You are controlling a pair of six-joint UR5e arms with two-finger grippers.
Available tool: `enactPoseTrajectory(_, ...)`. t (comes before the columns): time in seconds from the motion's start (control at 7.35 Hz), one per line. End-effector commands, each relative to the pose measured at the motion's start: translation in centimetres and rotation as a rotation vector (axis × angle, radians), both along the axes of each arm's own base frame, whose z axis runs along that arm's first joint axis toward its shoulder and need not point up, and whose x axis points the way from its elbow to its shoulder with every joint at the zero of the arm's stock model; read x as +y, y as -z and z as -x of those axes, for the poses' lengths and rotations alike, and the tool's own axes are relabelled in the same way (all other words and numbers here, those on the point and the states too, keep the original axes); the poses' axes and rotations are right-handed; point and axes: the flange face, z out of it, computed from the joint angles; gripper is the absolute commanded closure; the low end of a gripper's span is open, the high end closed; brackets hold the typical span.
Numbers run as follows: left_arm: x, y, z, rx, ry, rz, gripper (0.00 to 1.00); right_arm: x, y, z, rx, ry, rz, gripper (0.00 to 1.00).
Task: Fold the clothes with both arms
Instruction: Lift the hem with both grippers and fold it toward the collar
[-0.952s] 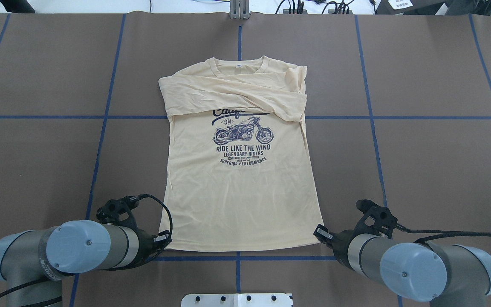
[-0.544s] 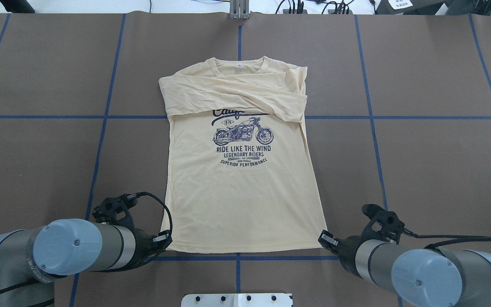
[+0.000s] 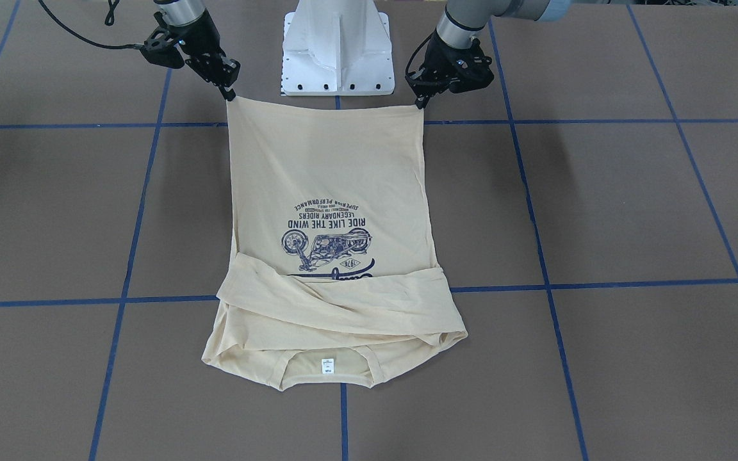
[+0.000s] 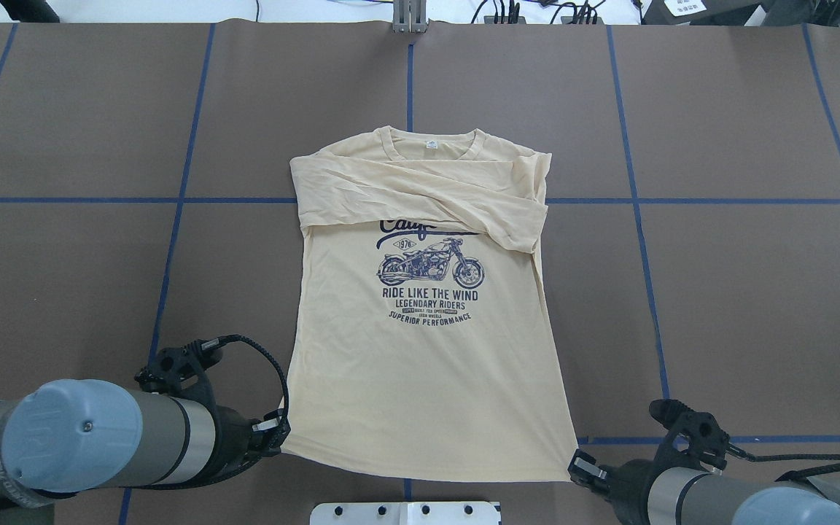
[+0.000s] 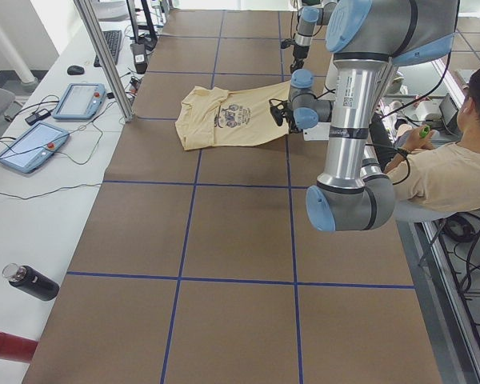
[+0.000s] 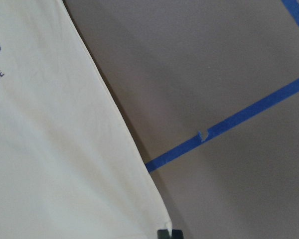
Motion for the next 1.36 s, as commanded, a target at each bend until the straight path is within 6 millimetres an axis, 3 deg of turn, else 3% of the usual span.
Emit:
enactPoseTrajectory(0.0,0.5,1.5,1.7,0.024,-0.016,0.050,1.00,-1.2,1.6,-3.0,-0.028,-0.028,0.006,1.00)
enactPoseTrajectory(0.14,-0.4,2.1,1.6,0.035,-0.001,0.028,1.00,-4.2,1.4,-4.1,-0.019,-0.074,0.015,1.00)
enactPoseTrajectory(0.27,-5.0,3.4,2.7,0.054,0.039,-0.060,1.00,-6.6,1.2,-3.4,0.026,-0.056,0.042,1.00)
enactPoseTrajectory(0.41,-9.2,2.7,1.6,0.017,0.062,-0.134,1.00,-13.1,4.1,-1.3,0.061,-0.048,-0.027,1.00)
enactPoseTrajectory(0.54,-14.0,1.8,0.6,-0.026,0.095,-0.184,1.00,-20.1,5.0,0.1,0.152,-0.040,-0.032,1.00)
enactPoseTrajectory(0.68,-18.4,1.7,0.4,-0.049,0.127,-0.230,1.00,-26.3,6.1,-1.2,0.187,-0.054,-0.040,1.00)
enactPoseTrajectory(0.82,-21.9,0.4,0.0,-0.047,0.159,-0.258,1.00,-31.2,4.8,-3.5,0.239,-0.049,-0.057,1.00)
enactPoseTrajectory(1.09,-27.4,-1.4,1.4,-0.020,0.242,-0.297,1.00,-38.6,3.8,-2.6,0.311,-0.066,-0.072,1.00)
enactPoseTrajectory(1.22,-29.5,-0.9,0.5,-0.026,0.258,-0.295,1.00,-40.7,2.7,-2.0,0.350,-0.046,-0.084,1.00)
